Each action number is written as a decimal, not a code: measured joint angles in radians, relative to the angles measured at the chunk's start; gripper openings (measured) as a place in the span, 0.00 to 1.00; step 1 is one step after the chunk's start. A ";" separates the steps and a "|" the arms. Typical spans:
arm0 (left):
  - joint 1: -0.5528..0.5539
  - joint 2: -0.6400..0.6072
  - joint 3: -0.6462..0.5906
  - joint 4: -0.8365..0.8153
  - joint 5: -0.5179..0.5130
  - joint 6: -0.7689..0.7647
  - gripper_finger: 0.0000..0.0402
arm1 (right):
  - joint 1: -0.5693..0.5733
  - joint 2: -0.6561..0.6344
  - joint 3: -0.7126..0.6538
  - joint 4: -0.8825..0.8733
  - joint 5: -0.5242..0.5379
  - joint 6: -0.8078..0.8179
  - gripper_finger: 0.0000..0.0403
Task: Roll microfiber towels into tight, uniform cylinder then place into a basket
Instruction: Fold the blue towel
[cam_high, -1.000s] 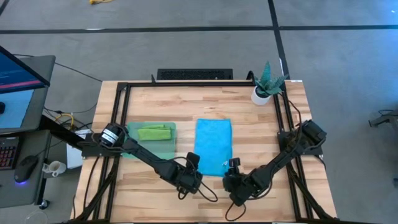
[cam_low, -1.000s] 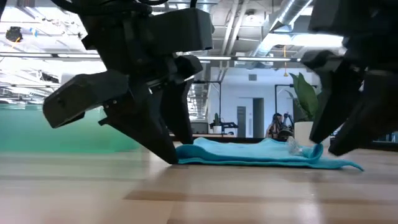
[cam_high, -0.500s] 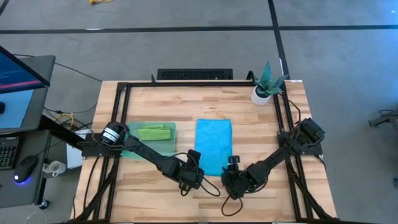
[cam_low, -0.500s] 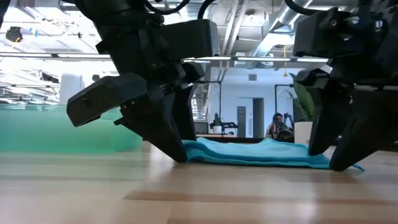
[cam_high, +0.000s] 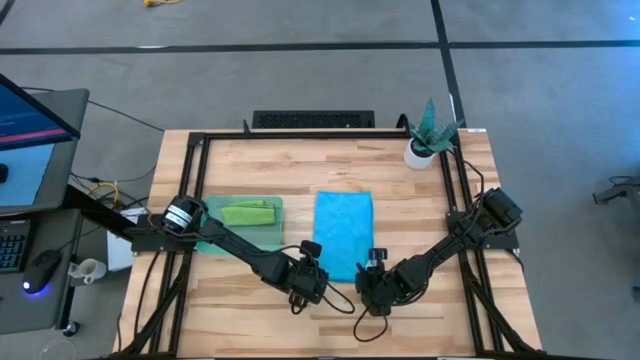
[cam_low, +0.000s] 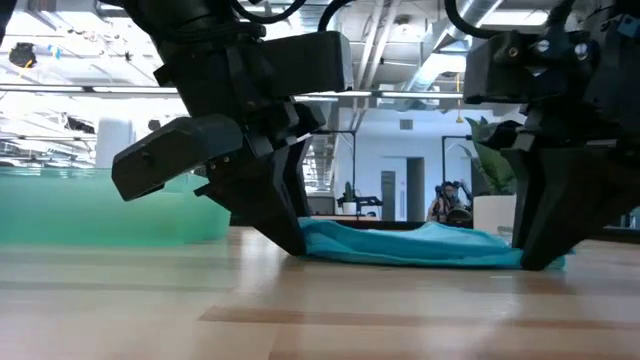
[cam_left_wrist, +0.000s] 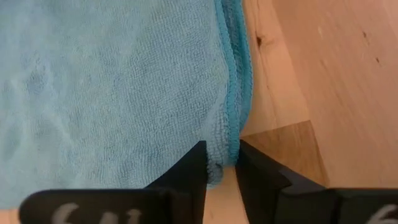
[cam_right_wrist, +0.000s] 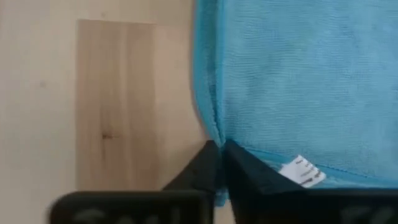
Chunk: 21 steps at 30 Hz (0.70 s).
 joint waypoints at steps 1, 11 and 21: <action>0.000 0.000 0.000 0.000 0.005 -0.004 0.16 | 0.001 0.000 0.000 -0.002 0.001 0.001 0.09; -0.030 0.000 0.040 -0.014 0.052 -0.014 0.01 | 0.044 0.008 0.056 -0.040 -0.017 0.004 0.02; -0.102 0.000 0.211 -0.219 0.049 -0.046 0.01 | 0.121 0.009 0.178 -0.120 -0.024 0.032 0.01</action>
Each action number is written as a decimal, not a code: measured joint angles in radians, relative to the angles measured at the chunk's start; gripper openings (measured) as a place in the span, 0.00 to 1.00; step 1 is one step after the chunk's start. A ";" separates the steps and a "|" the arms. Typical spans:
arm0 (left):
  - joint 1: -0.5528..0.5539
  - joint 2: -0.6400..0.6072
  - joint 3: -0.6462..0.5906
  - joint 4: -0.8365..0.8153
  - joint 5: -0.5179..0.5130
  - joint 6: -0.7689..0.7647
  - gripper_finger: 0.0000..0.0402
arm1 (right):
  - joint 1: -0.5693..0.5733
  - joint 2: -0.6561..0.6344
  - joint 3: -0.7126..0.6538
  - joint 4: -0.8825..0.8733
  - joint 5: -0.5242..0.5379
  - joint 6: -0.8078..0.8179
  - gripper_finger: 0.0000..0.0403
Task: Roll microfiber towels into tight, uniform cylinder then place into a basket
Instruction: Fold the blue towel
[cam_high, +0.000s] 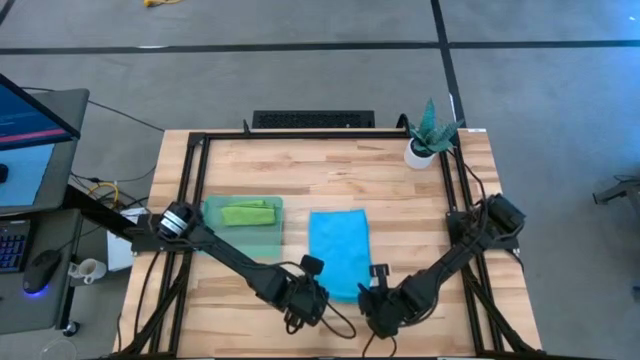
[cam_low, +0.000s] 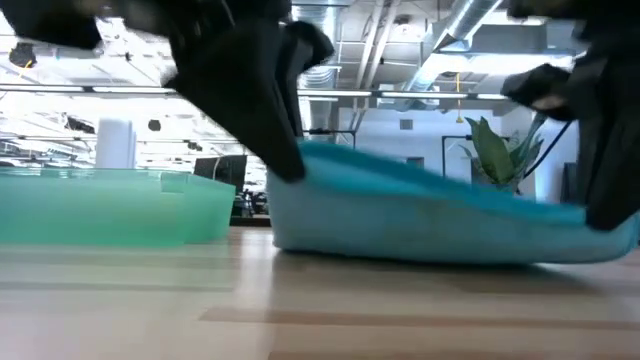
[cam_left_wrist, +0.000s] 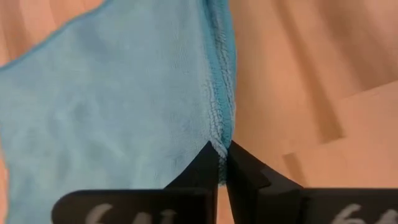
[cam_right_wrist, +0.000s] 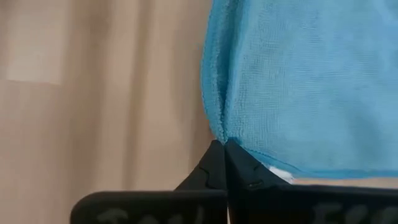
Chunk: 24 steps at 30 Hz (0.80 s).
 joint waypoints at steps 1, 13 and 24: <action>-0.007 0.000 0.020 -0.021 0.000 -0.014 0.01 | 0.009 -0.001 0.015 -0.012 0.001 0.006 0.01; -0.111 -0.001 0.235 -0.320 -0.185 -0.168 0.02 | 0.095 -0.005 0.207 -0.132 0.072 0.068 0.01; -0.110 -0.001 0.246 -0.485 -0.323 -0.297 0.02 | 0.032 -0.005 0.260 -0.368 0.255 0.078 0.02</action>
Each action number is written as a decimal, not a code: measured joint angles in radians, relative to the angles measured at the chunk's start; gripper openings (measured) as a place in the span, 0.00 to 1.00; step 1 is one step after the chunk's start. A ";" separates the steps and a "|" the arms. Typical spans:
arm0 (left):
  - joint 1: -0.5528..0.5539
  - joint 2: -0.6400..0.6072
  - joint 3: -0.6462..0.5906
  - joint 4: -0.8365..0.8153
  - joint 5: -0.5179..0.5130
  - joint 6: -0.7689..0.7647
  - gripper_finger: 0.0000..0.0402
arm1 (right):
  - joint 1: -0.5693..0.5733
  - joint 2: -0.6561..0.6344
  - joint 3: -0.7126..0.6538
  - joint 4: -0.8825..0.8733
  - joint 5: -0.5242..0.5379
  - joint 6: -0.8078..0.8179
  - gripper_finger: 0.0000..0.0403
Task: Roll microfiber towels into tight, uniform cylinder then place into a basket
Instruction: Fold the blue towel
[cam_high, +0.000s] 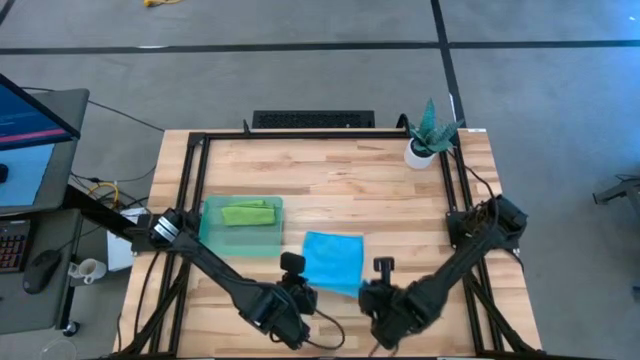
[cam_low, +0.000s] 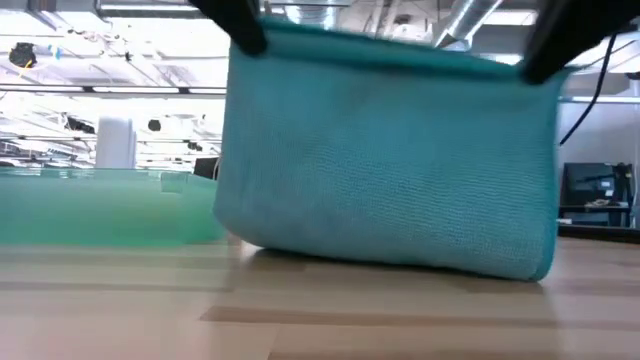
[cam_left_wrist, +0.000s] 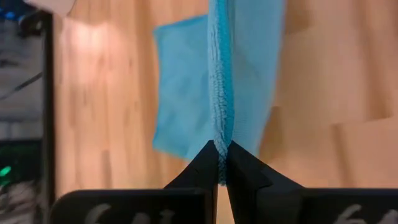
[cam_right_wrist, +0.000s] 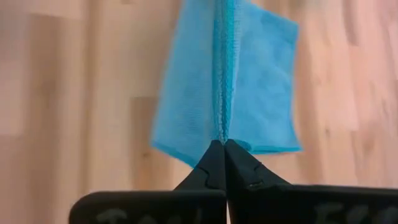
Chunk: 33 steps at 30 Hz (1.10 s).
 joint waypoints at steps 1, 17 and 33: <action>0.007 0.000 -0.007 -0.013 -0.009 -0.007 0.02 | -0.017 0.000 0.000 -0.008 0.007 0.005 0.02; 0.191 0.001 -0.184 0.039 -0.088 -0.004 0.02 | -0.208 -0.001 -0.191 0.072 0.022 0.032 0.01; 0.326 0.000 -0.226 0.141 0.023 0.075 0.02 | -0.306 0.000 -0.280 0.145 0.017 0.067 0.01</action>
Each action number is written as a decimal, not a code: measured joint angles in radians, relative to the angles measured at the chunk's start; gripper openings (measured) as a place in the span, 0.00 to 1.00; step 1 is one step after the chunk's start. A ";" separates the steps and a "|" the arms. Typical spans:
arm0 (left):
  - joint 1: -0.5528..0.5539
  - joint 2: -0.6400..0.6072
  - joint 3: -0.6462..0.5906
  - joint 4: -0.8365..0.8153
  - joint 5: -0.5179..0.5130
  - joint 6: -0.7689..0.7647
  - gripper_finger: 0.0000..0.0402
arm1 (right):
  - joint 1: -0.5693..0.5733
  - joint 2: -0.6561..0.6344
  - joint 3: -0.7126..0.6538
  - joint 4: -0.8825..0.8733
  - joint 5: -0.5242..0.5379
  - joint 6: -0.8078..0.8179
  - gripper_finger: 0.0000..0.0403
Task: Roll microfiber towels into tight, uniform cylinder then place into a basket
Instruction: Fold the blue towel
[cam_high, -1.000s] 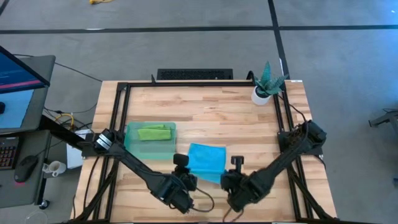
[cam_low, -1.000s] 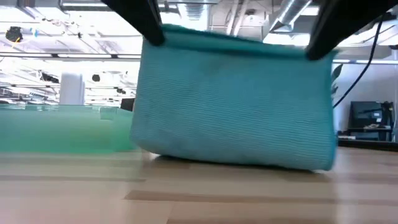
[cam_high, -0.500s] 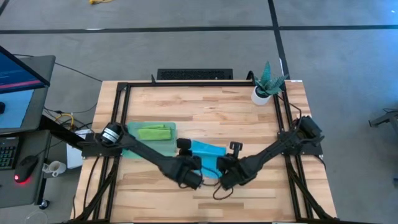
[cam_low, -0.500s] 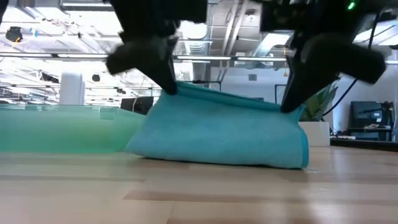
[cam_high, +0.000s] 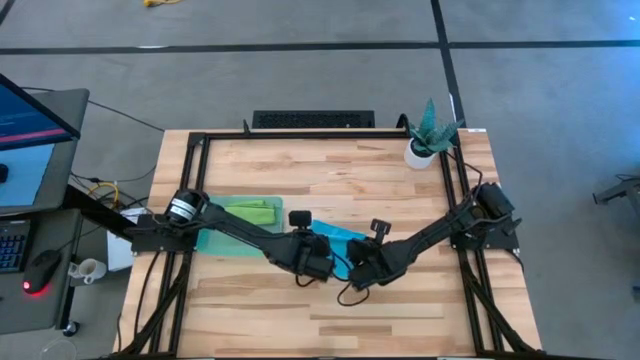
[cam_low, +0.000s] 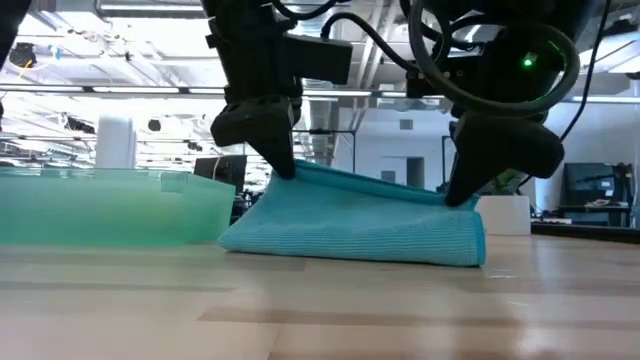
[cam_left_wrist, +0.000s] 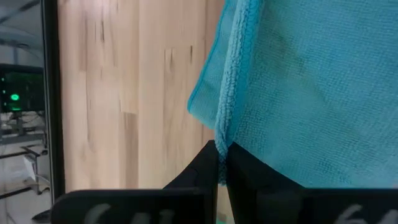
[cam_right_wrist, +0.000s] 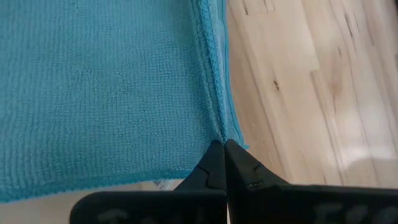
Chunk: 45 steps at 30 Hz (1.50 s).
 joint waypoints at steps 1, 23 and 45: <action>0.003 0.000 0.000 0.000 0.001 0.000 0.02 | -0.004 0.000 0.000 0.000 0.000 0.000 0.01; 0.045 0.000 0.000 -0.016 0.094 0.012 0.22 | -0.078 0.000 0.000 -0.002 -0.056 0.002 0.02; -0.134 -0.022 0.001 -0.108 0.106 -0.102 0.24 | -0.093 0.001 0.025 -0.088 -0.086 0.007 0.28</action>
